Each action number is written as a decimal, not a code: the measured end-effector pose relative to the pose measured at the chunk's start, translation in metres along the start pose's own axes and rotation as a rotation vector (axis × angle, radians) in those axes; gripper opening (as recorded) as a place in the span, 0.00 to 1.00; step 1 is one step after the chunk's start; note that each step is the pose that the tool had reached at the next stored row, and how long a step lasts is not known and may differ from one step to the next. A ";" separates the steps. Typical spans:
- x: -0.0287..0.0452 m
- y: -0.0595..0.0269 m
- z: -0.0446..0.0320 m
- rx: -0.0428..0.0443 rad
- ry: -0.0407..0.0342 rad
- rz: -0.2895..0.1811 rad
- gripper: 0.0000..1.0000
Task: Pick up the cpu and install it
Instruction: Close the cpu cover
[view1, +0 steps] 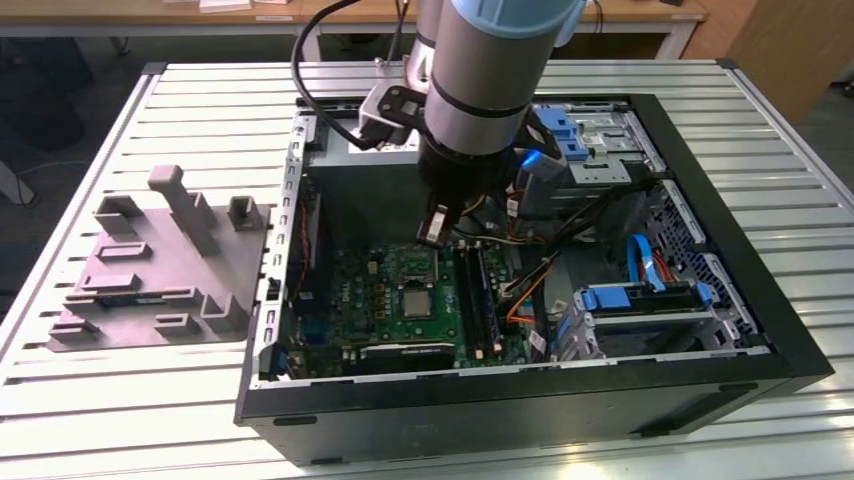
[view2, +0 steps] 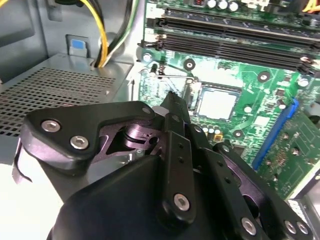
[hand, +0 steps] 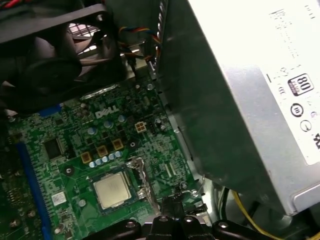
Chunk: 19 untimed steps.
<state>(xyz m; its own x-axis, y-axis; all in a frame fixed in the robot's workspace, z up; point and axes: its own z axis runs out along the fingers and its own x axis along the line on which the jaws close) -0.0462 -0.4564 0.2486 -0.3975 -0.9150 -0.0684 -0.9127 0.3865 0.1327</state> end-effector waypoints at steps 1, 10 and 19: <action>0.0005 0.0000 -0.0001 0.0005 0.0017 -0.001 0.11; 0.0026 -0.0002 -0.0002 0.0016 0.0044 -0.002 0.11; 0.0043 -0.0010 -0.0004 0.0088 0.0209 0.000 0.11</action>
<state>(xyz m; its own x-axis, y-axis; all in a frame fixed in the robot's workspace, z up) -0.0469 -0.4608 0.2485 -0.3956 -0.9172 -0.0478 -0.9135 0.3875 0.1240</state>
